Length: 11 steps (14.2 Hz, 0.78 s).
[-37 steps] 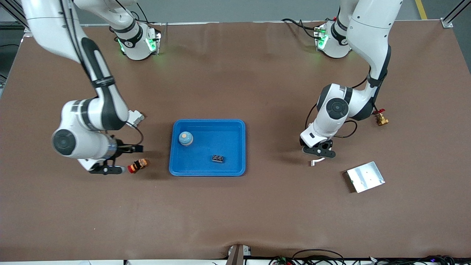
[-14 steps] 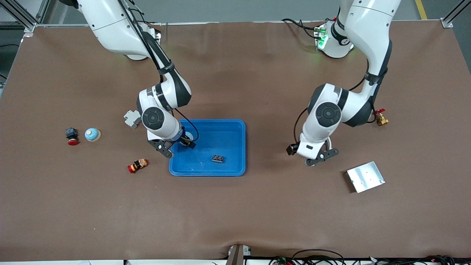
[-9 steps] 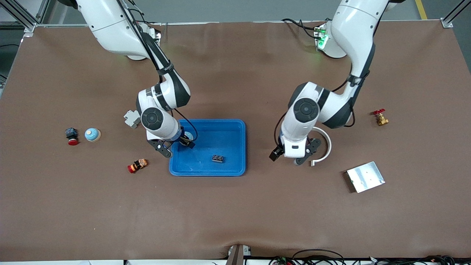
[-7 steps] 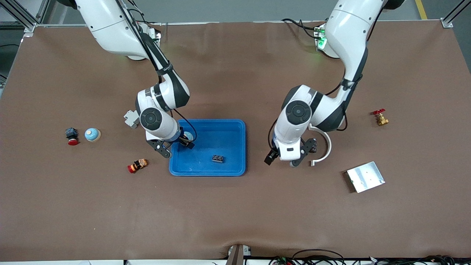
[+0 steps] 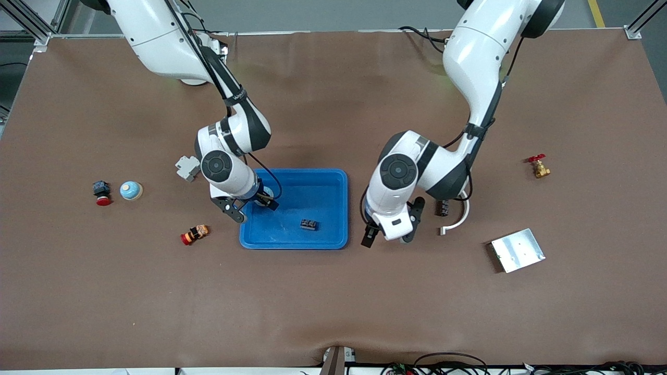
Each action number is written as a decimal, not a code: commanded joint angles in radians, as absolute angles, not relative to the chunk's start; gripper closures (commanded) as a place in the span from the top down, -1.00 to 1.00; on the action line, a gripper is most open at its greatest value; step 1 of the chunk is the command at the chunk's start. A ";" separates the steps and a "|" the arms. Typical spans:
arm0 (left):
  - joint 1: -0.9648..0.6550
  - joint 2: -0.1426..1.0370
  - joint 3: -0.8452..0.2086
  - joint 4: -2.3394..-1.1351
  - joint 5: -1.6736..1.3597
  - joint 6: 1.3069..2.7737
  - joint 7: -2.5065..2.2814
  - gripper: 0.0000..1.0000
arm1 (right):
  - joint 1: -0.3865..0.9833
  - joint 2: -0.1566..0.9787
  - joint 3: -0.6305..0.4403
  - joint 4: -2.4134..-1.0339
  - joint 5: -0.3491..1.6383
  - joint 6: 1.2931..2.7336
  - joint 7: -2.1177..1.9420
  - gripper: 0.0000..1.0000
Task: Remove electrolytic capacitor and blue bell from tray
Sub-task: 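Grasp the second bell with the right gripper while the left gripper reaches the tray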
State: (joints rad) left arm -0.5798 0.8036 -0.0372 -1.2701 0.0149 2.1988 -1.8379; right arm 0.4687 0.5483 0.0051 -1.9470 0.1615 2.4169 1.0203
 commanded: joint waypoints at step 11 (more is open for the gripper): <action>-0.686 1.030 -0.028 -0.987 0.006 2.384 -2.155 1.00 | 0.356 0.514 0.057 -1.783 0.167 2.212 0.878 -0.94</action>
